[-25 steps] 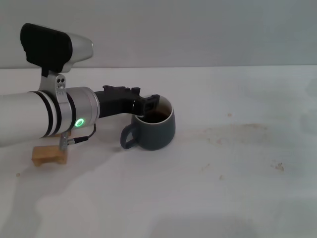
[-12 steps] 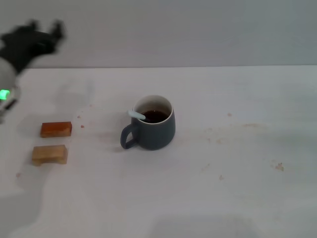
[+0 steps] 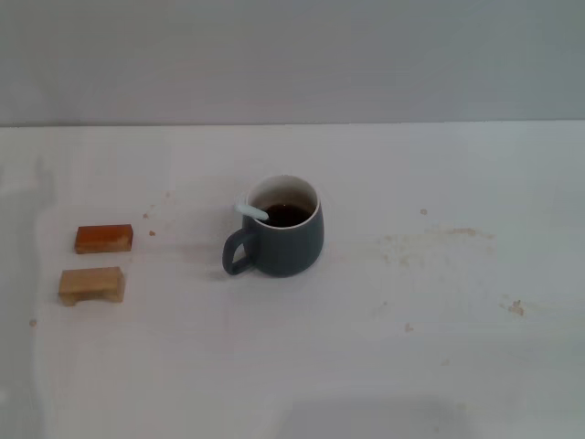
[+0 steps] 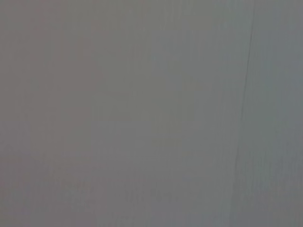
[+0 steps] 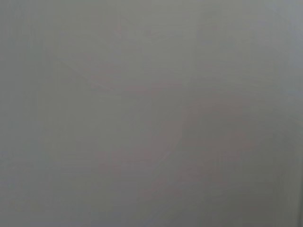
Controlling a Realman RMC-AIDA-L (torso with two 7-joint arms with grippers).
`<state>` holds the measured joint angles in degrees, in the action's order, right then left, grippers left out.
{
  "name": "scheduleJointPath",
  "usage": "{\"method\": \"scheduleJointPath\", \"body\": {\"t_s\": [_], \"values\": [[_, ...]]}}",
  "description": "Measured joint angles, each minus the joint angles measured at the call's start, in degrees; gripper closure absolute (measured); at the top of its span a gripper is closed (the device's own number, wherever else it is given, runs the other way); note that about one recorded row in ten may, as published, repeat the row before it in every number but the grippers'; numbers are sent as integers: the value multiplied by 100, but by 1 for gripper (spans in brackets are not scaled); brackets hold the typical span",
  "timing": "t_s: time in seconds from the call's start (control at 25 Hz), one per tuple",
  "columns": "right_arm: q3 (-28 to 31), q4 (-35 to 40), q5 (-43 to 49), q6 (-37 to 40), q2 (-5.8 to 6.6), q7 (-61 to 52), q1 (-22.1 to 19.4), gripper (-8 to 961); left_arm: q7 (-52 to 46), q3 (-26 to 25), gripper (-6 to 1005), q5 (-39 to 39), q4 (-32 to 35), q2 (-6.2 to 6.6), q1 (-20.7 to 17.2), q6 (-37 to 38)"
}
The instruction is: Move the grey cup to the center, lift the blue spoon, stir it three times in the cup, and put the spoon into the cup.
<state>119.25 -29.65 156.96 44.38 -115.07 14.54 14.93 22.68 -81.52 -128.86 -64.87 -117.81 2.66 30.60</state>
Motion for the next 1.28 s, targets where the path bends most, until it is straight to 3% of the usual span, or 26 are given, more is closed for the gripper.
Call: {"method": "scheduleJointPath", "body": {"t_s": [0.12, 0.2, 0.32, 0.36, 0.44, 0.48, 0.56, 0.64, 0.8, 1.04, 1.28], "values": [[75, 35, 1, 176, -35, -5, -163, 909, -948, 115, 457, -888, 740, 24, 110, 751], [78, 36, 3, 184, -41, -28, -189, 909, -2173, 68, 457, -1869, 1368, 111, 229, 1207], [29, 52, 179, 183, -44, -464, -308, 909, -3900, -62, 457, -2834, 2136, 383, 451, 1651], [31, 88, 467, 182, -33, -883, -352, 909, -5001, -100, 457, -3301, 2892, 585, 701, 2109], [34, 104, 674, 183, -27, -1116, -380, 909, -5373, -109, 457, -3435, 3261, 649, 823, 2371], [34, 104, 674, 183, -27, -1116, -380, 909, -5373, -109, 457, -3435, 3261, 649, 823, 2371], [-10, 112, 961, 184, -19, -1409, -431, 909, -5826, -122, 456, -3539, 3872, 739, 1004, 2845], [-124, 94, 1020, 174, -28, -1458, -491, 909, -5822, -101, 456, -3621, 3945, 824, 1002, 2874], [-262, 37, 1025, 169, -153, -1443, -638, 909, -5717, -92, 456, -3650, 3969, 849, 943, 2896], [-265, 465, 1026, 327, -174, -1437, -541, 909, -5485, -220, 456, -3658, 4418, 839, 1027, 3081], [-287, 670, 1026, 389, -196, -1399, -369, 909, -5400, -286, 456, -3662, 4403, 845, 1061, 3107]]}}
